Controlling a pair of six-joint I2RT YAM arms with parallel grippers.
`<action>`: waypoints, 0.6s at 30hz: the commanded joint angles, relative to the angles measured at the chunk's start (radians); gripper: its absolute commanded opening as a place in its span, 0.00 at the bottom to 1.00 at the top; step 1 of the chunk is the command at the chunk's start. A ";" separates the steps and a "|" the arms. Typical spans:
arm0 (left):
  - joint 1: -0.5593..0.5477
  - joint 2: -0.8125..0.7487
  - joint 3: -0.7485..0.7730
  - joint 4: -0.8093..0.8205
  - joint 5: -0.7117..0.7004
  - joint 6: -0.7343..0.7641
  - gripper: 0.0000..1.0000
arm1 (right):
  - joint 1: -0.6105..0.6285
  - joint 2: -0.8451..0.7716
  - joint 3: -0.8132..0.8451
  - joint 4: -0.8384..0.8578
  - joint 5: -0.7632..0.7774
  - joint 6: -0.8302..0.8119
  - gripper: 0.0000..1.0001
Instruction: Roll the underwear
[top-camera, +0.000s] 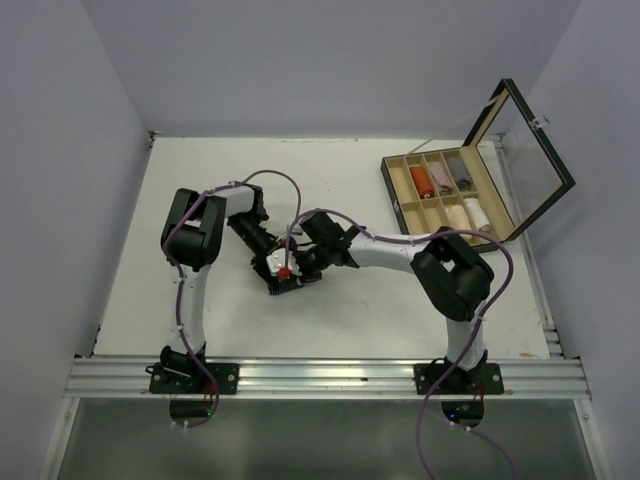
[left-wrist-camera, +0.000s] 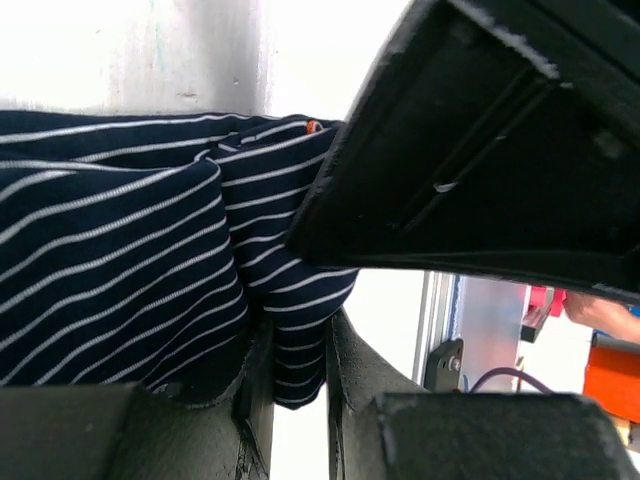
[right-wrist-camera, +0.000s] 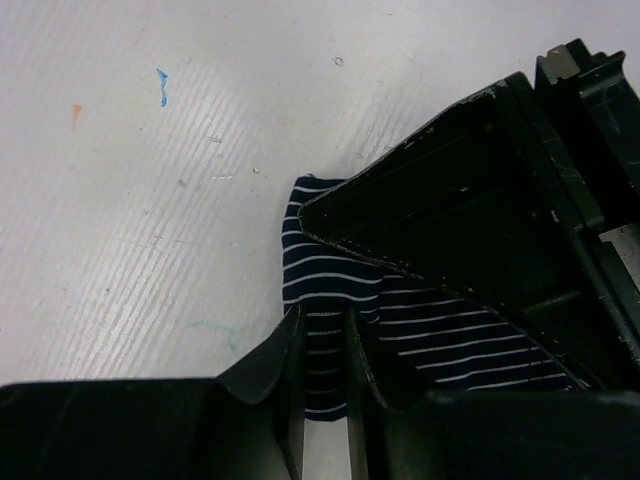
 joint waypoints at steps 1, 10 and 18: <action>-0.004 -0.003 -0.039 0.215 -0.177 0.000 0.22 | 0.002 0.051 0.033 -0.108 -0.015 -0.027 0.16; 0.094 -0.325 -0.169 0.298 -0.107 -0.049 0.37 | -0.013 0.155 0.228 -0.382 -0.144 0.019 0.00; 0.370 -0.795 -0.335 0.462 -0.082 -0.125 0.42 | -0.071 0.311 0.398 -0.493 -0.355 0.262 0.00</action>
